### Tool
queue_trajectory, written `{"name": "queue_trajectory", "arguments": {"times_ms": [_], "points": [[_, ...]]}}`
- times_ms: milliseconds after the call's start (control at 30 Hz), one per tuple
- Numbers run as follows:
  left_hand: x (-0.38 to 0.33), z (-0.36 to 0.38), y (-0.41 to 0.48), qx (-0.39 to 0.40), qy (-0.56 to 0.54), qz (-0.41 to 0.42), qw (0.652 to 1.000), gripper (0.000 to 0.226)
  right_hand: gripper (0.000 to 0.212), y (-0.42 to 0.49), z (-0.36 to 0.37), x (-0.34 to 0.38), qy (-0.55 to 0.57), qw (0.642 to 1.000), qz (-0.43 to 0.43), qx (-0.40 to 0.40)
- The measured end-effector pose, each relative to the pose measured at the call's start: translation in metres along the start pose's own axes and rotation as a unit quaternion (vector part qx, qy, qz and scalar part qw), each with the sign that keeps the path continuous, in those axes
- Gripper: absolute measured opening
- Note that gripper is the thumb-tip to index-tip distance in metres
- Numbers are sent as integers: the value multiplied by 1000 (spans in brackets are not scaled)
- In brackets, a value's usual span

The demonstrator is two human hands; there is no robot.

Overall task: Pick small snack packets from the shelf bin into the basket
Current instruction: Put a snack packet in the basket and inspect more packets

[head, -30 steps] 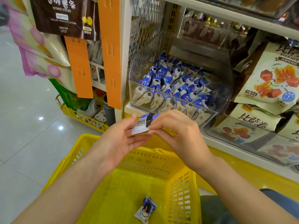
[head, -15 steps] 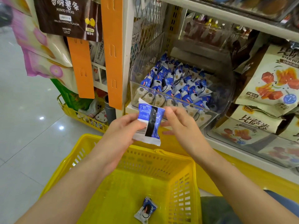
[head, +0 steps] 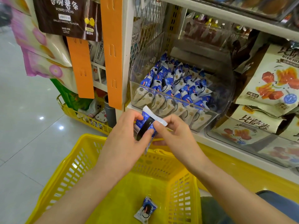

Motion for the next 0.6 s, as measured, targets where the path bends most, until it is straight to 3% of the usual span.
{"name": "queue_trajectory", "arguments": {"times_ms": [100,233,600], "points": [[2,2,1,11,-15,-1,1000,22,14,-1,2,1,-18,1000,-5,8],[6,6,5,35,-60,-21,997,19,13,-8,2,13,-139,988,-72,8],[-10,12,-4,67,67,40,995,9,19,-25,14,31,-251,955,-155,14]]}}
Point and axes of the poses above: each hand's wrist, its own y-axis towards the middle knuckle, its own z-axis out of the palm, x = y × z, the point moved 10 cm from there along y, towards the middle knuckle, and after that the axes turned 7 degrees about y, right-handed, at the moved point
